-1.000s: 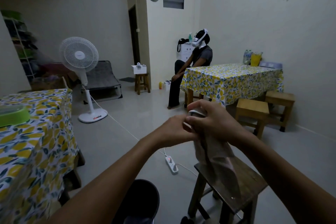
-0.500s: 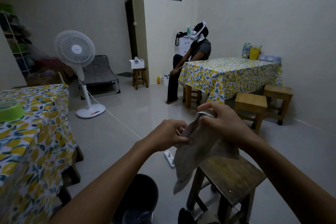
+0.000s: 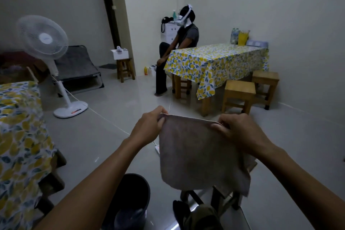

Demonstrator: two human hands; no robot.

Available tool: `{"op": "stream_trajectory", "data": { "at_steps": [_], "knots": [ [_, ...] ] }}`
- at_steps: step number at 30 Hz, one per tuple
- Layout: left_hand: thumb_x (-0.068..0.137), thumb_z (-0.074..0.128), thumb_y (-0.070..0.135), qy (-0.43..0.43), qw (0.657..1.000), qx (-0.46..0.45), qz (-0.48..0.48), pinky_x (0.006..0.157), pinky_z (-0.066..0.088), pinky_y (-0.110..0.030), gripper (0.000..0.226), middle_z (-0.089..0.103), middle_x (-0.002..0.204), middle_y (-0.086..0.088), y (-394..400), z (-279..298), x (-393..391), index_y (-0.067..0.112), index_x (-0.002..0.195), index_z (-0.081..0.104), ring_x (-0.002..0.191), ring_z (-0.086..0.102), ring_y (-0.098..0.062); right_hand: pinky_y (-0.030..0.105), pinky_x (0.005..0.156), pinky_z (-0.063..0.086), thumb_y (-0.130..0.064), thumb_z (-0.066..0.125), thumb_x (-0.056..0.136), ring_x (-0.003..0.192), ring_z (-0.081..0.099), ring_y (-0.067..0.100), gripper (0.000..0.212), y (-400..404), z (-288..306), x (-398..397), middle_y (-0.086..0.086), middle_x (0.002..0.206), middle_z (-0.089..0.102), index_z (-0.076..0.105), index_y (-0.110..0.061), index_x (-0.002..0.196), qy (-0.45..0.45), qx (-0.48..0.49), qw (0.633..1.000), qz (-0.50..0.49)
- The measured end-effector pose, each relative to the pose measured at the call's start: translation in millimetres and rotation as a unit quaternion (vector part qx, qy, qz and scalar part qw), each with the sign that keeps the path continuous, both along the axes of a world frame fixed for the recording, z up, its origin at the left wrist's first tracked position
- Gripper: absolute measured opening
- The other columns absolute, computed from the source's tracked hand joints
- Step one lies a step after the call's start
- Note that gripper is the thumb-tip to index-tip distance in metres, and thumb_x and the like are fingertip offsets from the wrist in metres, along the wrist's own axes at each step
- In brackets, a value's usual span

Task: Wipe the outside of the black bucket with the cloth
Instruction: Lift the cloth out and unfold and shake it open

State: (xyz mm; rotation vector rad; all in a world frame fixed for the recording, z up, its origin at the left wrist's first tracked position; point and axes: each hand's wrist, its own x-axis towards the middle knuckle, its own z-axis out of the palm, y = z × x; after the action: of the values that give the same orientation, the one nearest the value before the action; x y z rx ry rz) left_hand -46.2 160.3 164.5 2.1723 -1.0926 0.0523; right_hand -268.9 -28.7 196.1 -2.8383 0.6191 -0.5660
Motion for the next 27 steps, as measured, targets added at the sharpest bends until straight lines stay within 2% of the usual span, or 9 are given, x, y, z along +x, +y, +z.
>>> {"op": "stream_trajectory", "data": {
  "at_steps": [2,4,7,11,15,18,22,25,27],
  "knots": [
    [0.102,0.050,0.029,-0.010,1.000,0.001,0.004,0.073,0.058,-0.043,0.012,0.071,0.095,0.004,-15.5,-5.6,5.1,0.033,0.102,0.060,0.082,0.065,-0.015,0.040,0.074,0.060,-0.031,0.065,0.097,0.082,0.069,0.015,0.014,-10.8,-9.5,-7.3,-0.002,0.093,0.075,0.075,-0.022,0.100,0.038,0.020,0.999,0.000],
    [0.102,0.050,0.031,-0.021,1.000,0.011,0.011,0.072,0.056,-0.038,0.012,0.070,0.094,0.007,-31.2,-13.6,9.4,0.036,0.102,0.062,0.083,0.064,-0.015,0.039,0.076,0.058,-0.018,0.063,0.098,0.086,0.069,0.018,0.012,-21.5,-20.2,-15.6,0.000,0.095,0.075,0.075,-0.019,0.100,0.074,0.028,0.997,-0.020],
    [0.101,0.052,0.034,-0.022,0.999,0.023,0.028,0.074,0.054,-0.038,0.013,0.070,0.096,0.009,-50.4,-28.1,16.7,0.037,0.100,0.065,0.085,0.064,-0.017,0.039,0.074,0.056,-0.021,0.057,0.101,0.082,0.066,0.018,0.017,-35.0,-39.7,-26.2,0.000,0.093,0.074,0.073,-0.021,0.097,0.090,0.032,0.994,-0.062],
    [0.098,0.055,0.043,-0.004,0.998,0.031,0.057,0.075,0.056,-0.044,0.021,0.071,0.088,0.008,-64.3,-45.4,23.6,0.029,0.089,0.067,0.081,0.064,-0.017,0.031,0.074,0.057,-0.026,0.053,0.106,0.082,0.066,0.013,0.019,-40.6,-58.6,-36.7,-0.001,0.096,0.073,0.071,-0.020,0.105,0.084,0.081,0.990,-0.075],
    [0.100,0.056,0.041,0.014,0.997,0.017,0.077,0.066,0.051,-0.034,0.023,0.071,0.085,0.005,-70.0,-58.9,25.6,0.025,0.089,0.069,0.073,0.066,-0.017,0.016,0.071,0.048,-0.026,0.056,0.105,0.092,0.063,0.010,0.017,-31.4,-73.5,-40.7,-0.007,0.108,0.068,0.066,-0.024,0.118,0.070,0.152,0.984,-0.052],
    [0.102,0.055,0.033,0.064,0.994,-0.019,0.082,0.060,0.048,-0.028,0.018,0.071,0.087,0.002,-70.0,-63.4,26.7,0.023,0.093,0.066,0.063,0.070,-0.015,0.023,0.073,0.053,-0.023,0.053,0.106,0.095,0.065,0.012,0.019,-17.6,-81.6,-39.3,-0.008,0.110,0.069,0.067,-0.025,0.118,0.045,0.191,0.980,-0.032],
    [0.103,0.054,0.032,0.094,0.990,-0.071,0.081,0.062,0.062,-0.047,0.015,0.069,0.092,-0.003,-69.6,-59.9,31.9,0.023,0.097,0.064,0.076,0.069,-0.022,0.024,0.068,0.050,-0.022,0.048,0.107,0.089,0.065,0.010,0.019,-5.0,-80.8,-35.4,-0.003,0.101,0.069,0.066,-0.021,0.112,0.002,0.235,0.972,-0.022],
    [0.101,0.059,0.033,0.126,0.985,-0.096,0.064,0.060,0.063,-0.049,0.012,0.071,0.093,-0.001,-82.2,-58.0,39.1,0.024,0.096,0.065,0.076,0.073,-0.021,0.026,0.071,0.049,-0.019,0.044,0.107,0.087,0.063,0.005,0.022,-9.8,-82.7,-33.0,-0.004,0.097,0.069,0.065,-0.023,0.106,-0.027,0.252,0.967,-0.034],
    [0.099,0.061,0.035,0.131,0.985,-0.097,0.055,0.066,0.063,-0.049,0.012,0.072,0.095,0.000,-99.8,-62.0,42.7,0.026,0.094,0.067,0.082,0.073,-0.021,0.017,0.070,0.047,-0.017,0.043,0.107,0.087,0.062,0.000,0.024,-21.8,-90.1,-30.8,-0.009,0.093,0.068,0.065,-0.026,0.101,-0.044,0.272,0.960,-0.054]
  ]
}}
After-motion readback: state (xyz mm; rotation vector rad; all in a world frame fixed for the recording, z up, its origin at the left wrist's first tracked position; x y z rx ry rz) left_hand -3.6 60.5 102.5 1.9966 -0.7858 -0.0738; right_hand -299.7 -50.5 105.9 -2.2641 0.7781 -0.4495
